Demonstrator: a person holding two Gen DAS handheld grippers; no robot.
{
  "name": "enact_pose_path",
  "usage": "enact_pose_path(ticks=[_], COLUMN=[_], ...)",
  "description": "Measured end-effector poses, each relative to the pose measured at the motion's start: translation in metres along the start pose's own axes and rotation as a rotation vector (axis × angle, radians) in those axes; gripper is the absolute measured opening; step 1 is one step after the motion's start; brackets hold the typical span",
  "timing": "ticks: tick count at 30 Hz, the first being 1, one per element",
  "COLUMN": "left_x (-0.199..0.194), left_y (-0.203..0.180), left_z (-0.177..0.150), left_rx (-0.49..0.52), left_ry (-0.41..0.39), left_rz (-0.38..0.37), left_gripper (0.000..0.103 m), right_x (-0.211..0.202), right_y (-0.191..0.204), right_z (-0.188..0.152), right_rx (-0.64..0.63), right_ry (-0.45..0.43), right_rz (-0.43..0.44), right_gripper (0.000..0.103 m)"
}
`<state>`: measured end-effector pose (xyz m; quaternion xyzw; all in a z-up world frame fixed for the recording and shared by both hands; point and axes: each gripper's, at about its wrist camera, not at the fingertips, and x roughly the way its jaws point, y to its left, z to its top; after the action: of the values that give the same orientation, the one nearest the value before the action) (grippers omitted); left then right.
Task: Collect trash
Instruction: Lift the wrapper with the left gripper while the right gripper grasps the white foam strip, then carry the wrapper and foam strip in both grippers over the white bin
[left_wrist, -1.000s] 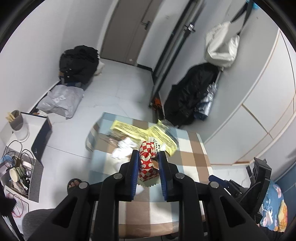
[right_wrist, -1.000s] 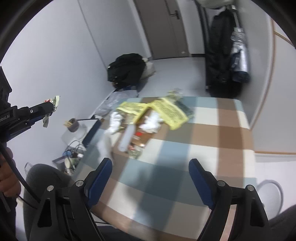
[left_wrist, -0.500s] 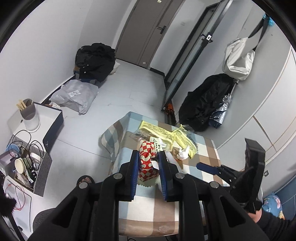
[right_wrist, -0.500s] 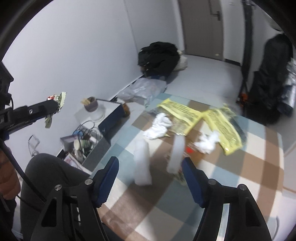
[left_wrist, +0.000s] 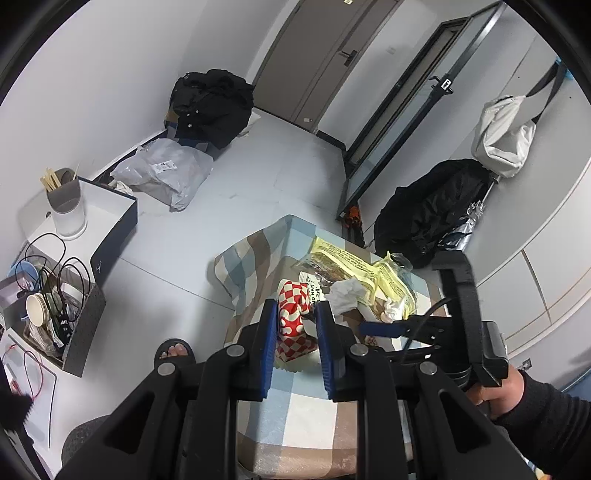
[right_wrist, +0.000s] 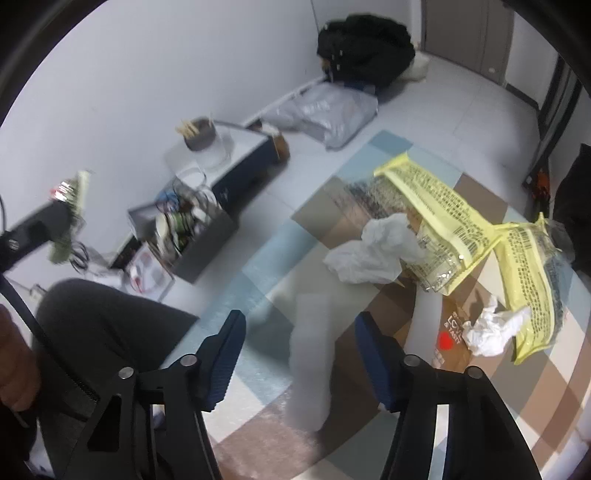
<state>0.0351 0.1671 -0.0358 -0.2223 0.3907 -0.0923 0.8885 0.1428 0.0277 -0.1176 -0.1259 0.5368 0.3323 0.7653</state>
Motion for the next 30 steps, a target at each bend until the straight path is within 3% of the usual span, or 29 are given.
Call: enact_pose_path(ticks=[1, 6, 8, 10, 18, 30], left_x=[0.001, 0.003, 0.003, 0.003, 0.003, 0.000], left_y=[0.001, 0.004, 0.003, 0.003, 0.002, -0.018], left_z=[0.000, 0.001, 0.001, 0.000, 0.000, -0.001], left_rx=[-0.002, -0.005, -0.007, -0.005, 0.003, 0.048], left_ry=[0.002, 0.011, 0.015, 0.020, 0.025, 0.026], left_rz=[0.002, 0.000, -0.006, -0.005, 0.002, 0.031], left_gripper=[0.017, 0.017, 0.017, 0.016, 0.016, 0.016], right_x=[0.005, 0.019, 0.023, 0.027, 0.017, -0.034], right_y=[0.000, -0.001, -0.002, -0.002, -0.004, -0.007], right_z=[0.001, 0.004, 0.004, 0.005, 0.001, -0.017], right_rx=[-0.006, -0.018, -0.014, -0.014, -0.010, 0.023], right_ry=[0.023, 0.085, 0.100, 0.112, 0.073, -0.090], right_rz=[0.004, -0.015, -0.017, -0.024, -0.008, 0.059], right_gripper=[0.048, 0.041, 0.026, 0.022, 0.021, 0.021])
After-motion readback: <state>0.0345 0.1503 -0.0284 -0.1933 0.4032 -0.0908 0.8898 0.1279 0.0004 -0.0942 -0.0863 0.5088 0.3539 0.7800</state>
